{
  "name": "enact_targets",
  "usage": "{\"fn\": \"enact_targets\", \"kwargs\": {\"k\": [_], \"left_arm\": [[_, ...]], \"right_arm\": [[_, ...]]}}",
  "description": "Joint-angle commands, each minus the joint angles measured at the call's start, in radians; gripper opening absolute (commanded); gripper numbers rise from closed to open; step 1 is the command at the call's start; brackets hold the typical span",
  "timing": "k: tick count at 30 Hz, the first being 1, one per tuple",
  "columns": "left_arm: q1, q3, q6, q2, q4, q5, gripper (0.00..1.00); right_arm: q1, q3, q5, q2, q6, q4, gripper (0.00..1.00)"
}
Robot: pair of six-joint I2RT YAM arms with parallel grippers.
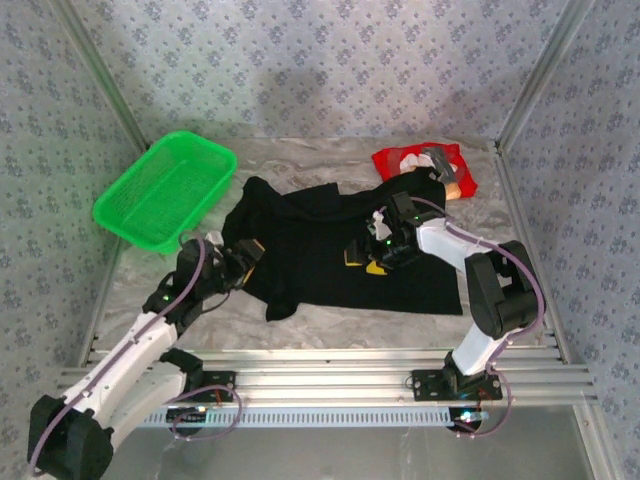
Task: Fold and stack the t-shirts
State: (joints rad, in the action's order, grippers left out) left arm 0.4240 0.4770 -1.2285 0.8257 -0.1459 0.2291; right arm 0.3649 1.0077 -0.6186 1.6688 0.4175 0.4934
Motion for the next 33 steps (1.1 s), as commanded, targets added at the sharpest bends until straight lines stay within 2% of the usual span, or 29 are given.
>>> {"fn": "enact_targets", "kwargs": {"k": [1,6,15,33], "left_arm": [[-0.006,0.002,0.019,0.068,-0.091,0.044,0.65],[-0.006,0.023,0.023,0.199,0.021,0.079,0.65],[0.019,0.076,0.03,0.379,0.127,0.099,0.64],[0.05,0.148,0.046,0.523,0.113,0.119,0.59]], "right_arm": [[0.002,-0.003,-0.023,-0.011,-0.024,0.023,0.77],[0.004,-0.008,-0.022,-0.025,-0.032,0.028,0.77],[0.005,-0.047,-0.009,-0.081,-0.03,0.03,0.77],[-0.014,-0.087,-0.012,-0.119,-0.042,0.036,0.77]]}}
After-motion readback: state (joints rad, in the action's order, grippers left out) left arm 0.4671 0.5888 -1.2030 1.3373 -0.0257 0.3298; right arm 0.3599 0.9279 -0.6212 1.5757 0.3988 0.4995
